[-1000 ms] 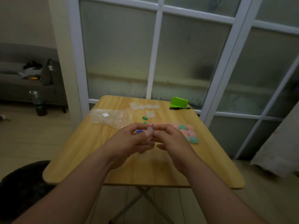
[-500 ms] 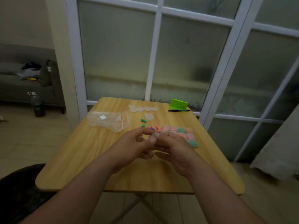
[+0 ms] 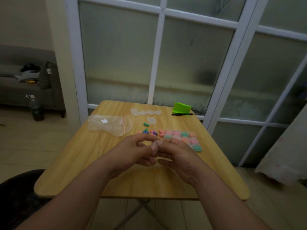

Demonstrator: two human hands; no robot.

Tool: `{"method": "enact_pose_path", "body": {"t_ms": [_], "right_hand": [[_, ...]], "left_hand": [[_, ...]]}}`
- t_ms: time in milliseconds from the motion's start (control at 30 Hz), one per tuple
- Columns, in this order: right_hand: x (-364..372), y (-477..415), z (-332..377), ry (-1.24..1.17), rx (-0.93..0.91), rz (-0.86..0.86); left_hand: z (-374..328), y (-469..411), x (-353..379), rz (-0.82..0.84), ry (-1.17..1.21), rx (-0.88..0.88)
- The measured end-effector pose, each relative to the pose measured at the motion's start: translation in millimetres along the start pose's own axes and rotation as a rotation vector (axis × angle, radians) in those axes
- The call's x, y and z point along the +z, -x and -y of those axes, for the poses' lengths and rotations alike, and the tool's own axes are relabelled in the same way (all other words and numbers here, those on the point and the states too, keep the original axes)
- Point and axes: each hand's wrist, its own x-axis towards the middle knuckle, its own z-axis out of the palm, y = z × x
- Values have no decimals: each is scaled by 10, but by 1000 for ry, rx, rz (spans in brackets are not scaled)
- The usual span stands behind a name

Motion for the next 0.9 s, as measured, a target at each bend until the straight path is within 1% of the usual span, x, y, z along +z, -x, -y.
{"method": "enact_pose_path", "body": {"t_ms": [167, 400, 800, 900], "right_hand": [[17, -27, -20, -7, -9, -11], [75, -61, -59, -76, -92, -47], [95, -117, -97, -53, -139, -76], [67, -153, -106, -121, -126, -109]], "left_hand": [[4, 4, -2, -16, 4, -10], [-34, -6, 35, -62, 73, -32], [-62, -49, 74, -111, 89, -76], [-103, -76, 66, -173, 159, -92]]}}
